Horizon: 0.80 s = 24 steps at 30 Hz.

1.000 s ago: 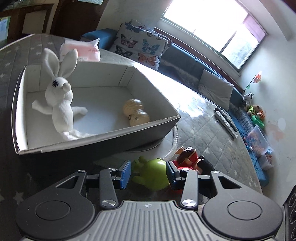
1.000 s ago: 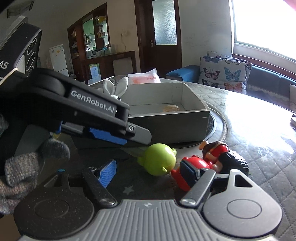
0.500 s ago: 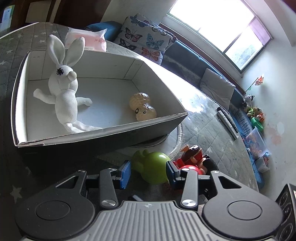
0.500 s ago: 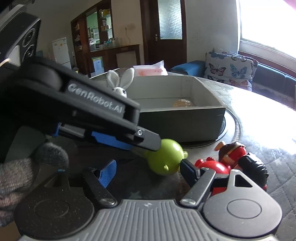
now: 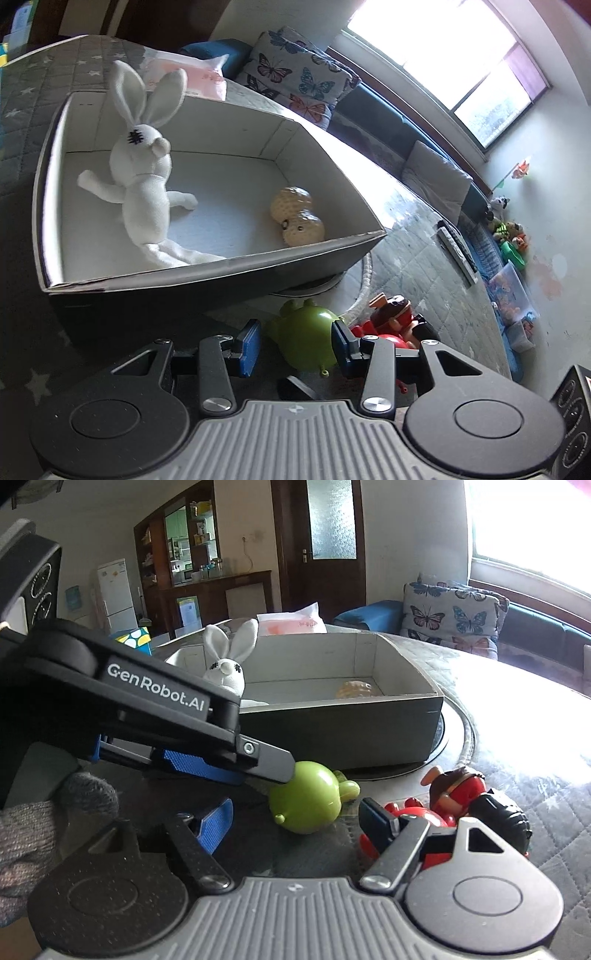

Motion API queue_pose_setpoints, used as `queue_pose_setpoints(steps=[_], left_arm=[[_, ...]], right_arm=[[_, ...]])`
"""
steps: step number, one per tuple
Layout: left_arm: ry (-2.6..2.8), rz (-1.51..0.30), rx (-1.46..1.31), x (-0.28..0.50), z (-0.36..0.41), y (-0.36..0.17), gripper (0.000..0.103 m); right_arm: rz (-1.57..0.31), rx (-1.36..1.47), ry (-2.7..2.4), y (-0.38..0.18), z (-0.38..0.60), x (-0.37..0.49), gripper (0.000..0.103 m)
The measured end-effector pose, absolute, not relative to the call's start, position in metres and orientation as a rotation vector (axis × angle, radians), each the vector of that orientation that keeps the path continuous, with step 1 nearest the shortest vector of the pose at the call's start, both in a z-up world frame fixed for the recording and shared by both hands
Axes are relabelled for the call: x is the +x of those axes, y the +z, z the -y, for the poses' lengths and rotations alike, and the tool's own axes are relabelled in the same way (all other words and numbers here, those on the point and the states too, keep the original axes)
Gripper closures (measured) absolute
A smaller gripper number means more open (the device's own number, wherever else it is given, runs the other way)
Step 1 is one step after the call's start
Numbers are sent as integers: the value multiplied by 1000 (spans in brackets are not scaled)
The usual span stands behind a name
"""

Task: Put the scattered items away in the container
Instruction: 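Move the left gripper to the green ball toy and close on it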

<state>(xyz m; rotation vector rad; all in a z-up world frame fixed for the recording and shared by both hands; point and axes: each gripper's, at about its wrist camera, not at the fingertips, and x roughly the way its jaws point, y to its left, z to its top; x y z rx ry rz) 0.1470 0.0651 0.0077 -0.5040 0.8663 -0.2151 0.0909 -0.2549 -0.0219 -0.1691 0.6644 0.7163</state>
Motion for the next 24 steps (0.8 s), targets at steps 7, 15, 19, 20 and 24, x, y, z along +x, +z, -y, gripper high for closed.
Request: queue_pose_setpoints(steps=[7,15,19,20,24], left_arm=[[-245,-895,-512,157,-60,2,59],[-255,-901,-513,161,-65,1,59],[-261,-912,-504,163,-64,2,59],[-266,-919,-504,164,-63,2,59],[-289,-941,-476,170,-58,1,59]], right_arm=[[-677,-162,717,-28,250,99,33],[-677,-143,700,-30,250,104,45],[-679,-141,699,-29,249,107,49],[-679,-141,701,-29,250,107,49],[-671,-138,722,-29,253,110,49]])
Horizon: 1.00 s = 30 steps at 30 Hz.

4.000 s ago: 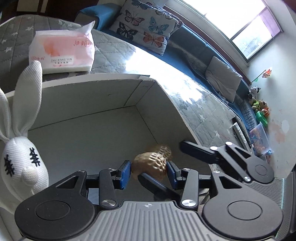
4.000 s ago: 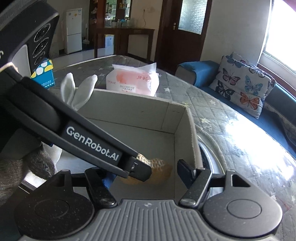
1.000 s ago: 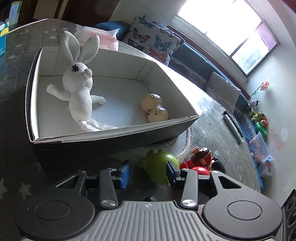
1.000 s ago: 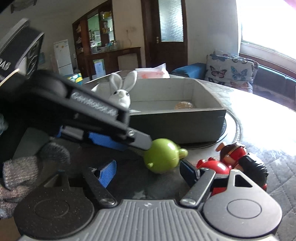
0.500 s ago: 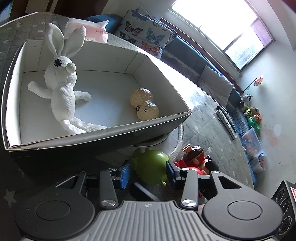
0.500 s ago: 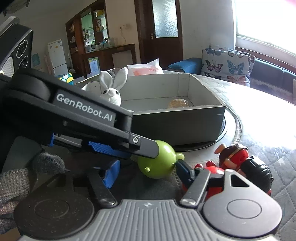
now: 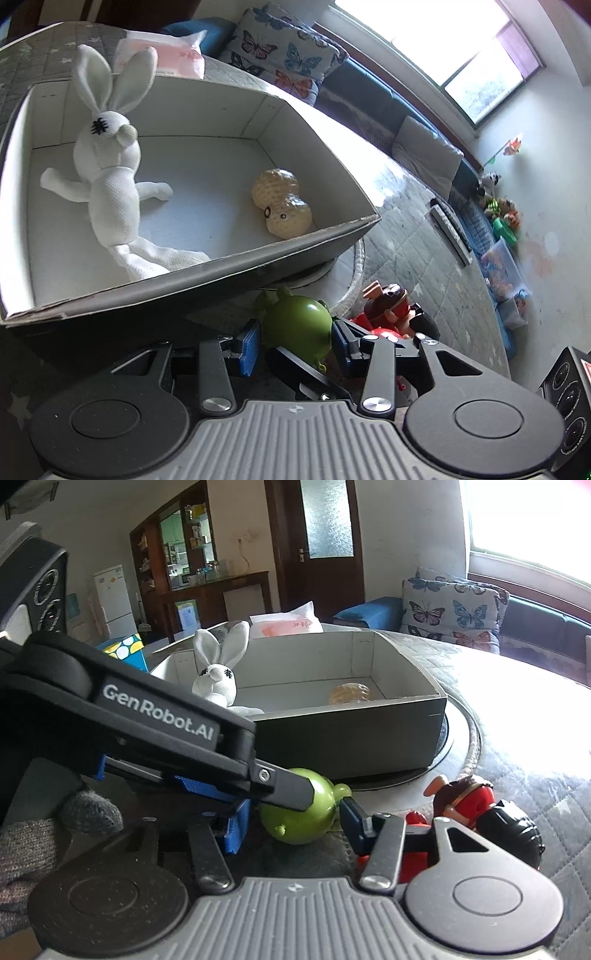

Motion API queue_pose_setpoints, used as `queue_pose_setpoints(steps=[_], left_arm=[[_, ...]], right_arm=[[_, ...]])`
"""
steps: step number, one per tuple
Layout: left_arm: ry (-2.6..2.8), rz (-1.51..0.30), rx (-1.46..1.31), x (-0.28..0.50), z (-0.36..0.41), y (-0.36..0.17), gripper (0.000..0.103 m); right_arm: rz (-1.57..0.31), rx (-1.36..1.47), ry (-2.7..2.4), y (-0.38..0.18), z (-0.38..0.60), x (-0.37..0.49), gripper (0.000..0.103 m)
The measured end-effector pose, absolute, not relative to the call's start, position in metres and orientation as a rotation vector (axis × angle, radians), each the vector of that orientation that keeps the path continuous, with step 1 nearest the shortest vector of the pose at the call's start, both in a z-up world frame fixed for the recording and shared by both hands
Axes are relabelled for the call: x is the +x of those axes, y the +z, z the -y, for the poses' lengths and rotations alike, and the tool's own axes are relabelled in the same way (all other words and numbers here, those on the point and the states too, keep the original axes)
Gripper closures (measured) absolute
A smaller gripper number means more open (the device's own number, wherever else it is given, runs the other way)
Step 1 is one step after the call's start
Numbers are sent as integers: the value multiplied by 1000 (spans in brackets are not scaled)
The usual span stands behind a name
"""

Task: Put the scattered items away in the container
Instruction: 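Move the left gripper to the green ball toy and close on it, then lift the green toy into the box and open the left gripper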

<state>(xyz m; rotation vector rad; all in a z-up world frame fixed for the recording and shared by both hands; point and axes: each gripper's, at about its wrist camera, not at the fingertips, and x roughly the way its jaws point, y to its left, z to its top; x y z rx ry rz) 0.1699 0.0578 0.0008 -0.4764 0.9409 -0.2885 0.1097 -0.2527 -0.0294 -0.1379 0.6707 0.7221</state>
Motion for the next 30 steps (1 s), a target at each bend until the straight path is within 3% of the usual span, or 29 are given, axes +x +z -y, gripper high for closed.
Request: queue_pose_setpoints(steps=[13,30], left_arm=[[-364,-981,-399,189,-54,1,55],[-446,-921,-404,176,-58,6,57]], right_arm=[[-732,-129,766,-36,252,140,51],[-665,-126,617,-24,246,107,54]])
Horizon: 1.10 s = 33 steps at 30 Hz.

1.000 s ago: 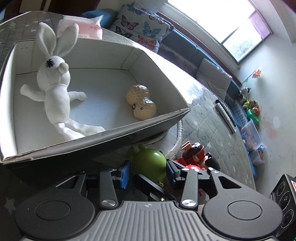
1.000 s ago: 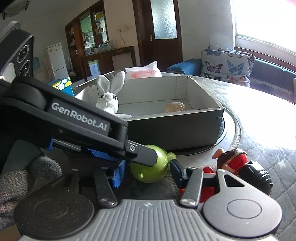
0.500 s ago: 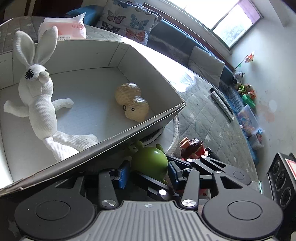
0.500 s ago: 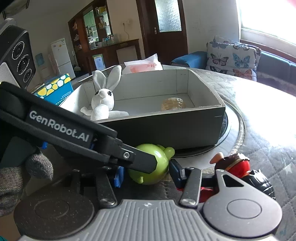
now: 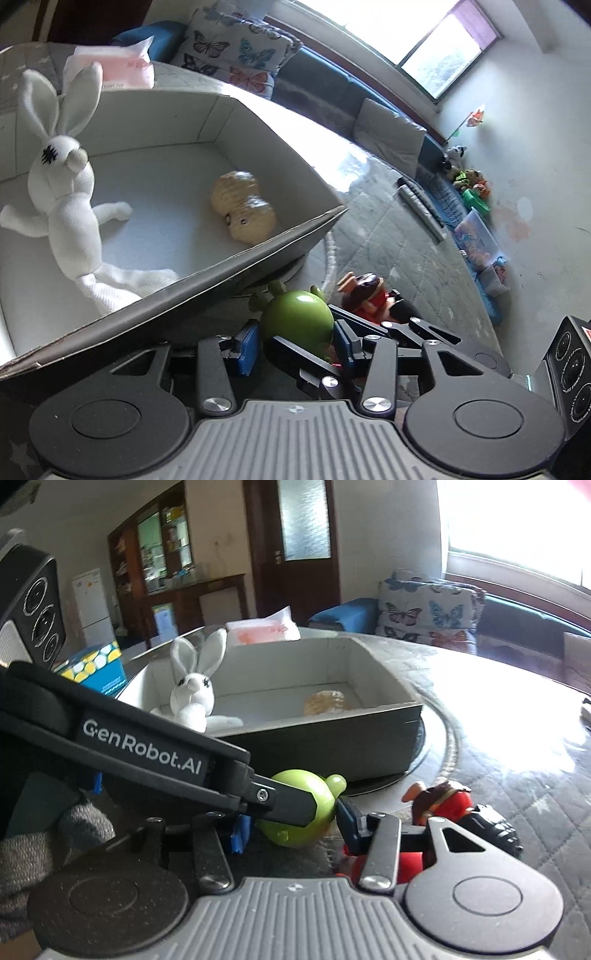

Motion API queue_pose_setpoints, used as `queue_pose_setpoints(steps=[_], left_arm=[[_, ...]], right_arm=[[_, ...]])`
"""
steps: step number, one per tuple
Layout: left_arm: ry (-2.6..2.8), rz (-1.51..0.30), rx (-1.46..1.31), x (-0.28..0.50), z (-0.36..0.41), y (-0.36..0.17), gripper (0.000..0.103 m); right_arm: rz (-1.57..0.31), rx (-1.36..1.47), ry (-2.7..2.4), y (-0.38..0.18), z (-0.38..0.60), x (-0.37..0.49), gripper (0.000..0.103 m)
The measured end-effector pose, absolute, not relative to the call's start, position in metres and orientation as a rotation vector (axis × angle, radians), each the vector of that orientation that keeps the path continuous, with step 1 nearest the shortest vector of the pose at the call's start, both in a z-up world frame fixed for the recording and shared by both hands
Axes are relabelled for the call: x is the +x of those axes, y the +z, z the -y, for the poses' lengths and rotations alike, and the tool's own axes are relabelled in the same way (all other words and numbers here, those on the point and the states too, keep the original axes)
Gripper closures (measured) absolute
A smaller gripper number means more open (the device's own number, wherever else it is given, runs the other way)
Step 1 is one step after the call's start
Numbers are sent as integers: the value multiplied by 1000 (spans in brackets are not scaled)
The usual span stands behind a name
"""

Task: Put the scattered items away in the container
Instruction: 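Lift the green toy into the box and open the left gripper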

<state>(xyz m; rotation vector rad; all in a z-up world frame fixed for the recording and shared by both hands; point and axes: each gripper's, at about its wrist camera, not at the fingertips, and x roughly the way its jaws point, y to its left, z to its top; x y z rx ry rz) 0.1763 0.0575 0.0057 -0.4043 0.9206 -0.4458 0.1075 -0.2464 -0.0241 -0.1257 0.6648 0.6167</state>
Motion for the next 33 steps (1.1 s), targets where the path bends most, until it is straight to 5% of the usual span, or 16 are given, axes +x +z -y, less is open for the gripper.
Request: queue_pose_setpoints(steps=[16,33], left_arm=[[-332,-722,-409,203,-86,70,57],[-234,-937,-560,272,-127,1,58]], right_arm=[[-473,-235,736,38,204,148,54],[-692,-289,790,-12,150,214,53]])
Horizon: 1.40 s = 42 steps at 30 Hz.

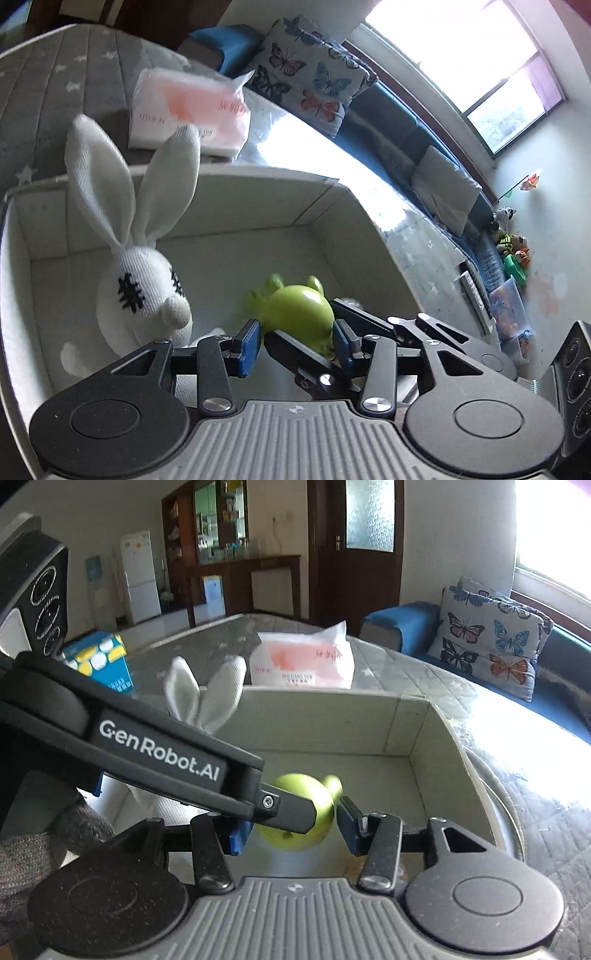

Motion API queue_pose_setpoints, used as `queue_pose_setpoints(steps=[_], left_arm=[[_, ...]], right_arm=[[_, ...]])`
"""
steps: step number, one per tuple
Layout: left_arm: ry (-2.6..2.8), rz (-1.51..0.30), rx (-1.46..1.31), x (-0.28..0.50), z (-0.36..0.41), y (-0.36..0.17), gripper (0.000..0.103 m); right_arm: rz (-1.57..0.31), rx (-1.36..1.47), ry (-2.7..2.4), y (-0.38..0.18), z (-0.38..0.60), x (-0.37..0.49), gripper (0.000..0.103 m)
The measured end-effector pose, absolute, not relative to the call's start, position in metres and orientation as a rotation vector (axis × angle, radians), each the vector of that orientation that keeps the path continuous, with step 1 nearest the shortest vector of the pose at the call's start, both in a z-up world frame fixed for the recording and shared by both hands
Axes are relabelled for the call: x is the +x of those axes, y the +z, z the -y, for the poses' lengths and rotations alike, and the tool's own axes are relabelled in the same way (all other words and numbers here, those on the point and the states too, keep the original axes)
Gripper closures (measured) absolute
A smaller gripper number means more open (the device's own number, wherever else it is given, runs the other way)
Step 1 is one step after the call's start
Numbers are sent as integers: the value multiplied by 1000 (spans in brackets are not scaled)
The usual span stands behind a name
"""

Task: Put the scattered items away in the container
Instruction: 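Lift the green toy into the box and open the left gripper, then move the left gripper toward the red round toy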

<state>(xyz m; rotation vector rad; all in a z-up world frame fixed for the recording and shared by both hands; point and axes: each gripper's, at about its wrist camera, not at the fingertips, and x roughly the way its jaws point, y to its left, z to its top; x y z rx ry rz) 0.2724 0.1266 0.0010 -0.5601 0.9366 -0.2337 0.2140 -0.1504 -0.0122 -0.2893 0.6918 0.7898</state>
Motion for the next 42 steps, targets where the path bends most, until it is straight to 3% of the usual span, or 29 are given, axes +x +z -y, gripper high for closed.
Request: queue_pose_setpoints(steps=[7,14,21,31,42], left_arm=[[-210,-894,-517,259,-123,13,58],[-203,-820,-457,234,-109,37,58],[-272,-767,-421,188,-84,56,58],[-320,-845,-426,145,-45,31,58],[-400,-913,-451,149,-18,11,58]], right_arm=[[-660,-277,766,-8,161,198,51],[-598,-210,730,17,197,170,39],[-552,-196,671,26,241,117,38],[-587,-165,583,4,302,59,38],[-648,-92,533,-21,324,64,38]])
